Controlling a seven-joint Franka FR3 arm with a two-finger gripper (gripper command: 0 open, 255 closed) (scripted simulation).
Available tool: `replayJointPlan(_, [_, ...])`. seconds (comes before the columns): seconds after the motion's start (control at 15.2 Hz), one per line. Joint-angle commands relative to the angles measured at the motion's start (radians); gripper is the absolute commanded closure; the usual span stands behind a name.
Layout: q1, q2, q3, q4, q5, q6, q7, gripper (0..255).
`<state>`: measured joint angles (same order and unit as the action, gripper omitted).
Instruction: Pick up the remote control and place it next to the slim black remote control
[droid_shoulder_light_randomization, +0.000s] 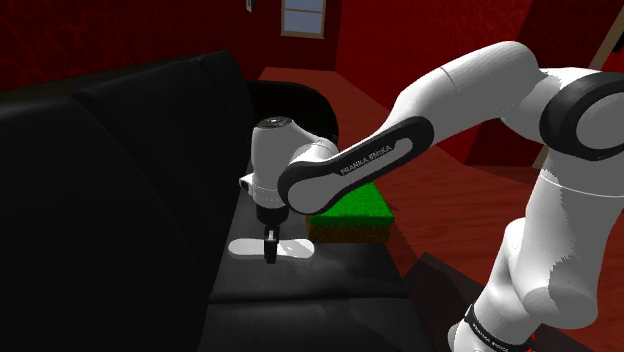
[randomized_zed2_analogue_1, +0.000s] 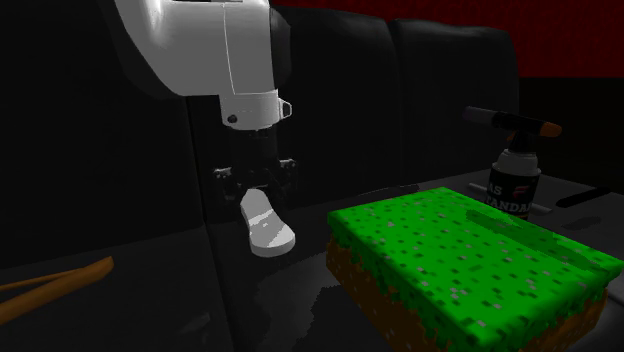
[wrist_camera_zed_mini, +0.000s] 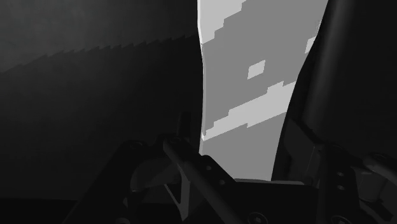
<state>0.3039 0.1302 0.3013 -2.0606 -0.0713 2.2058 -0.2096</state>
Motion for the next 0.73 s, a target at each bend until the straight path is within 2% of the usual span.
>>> replayJointPlan(0.0, [-0.001,-0.014,0.001,0.013,0.006,-0.026,-0.004,255])
replayJointPlan(0.46, [-0.003,-0.051,0.003,0.061,0.022,-0.109,-0.016,255])
replayJointPlan(0.66, [-0.042,-0.053,-0.029,0.06,0.027,-0.108,-0.089,255])
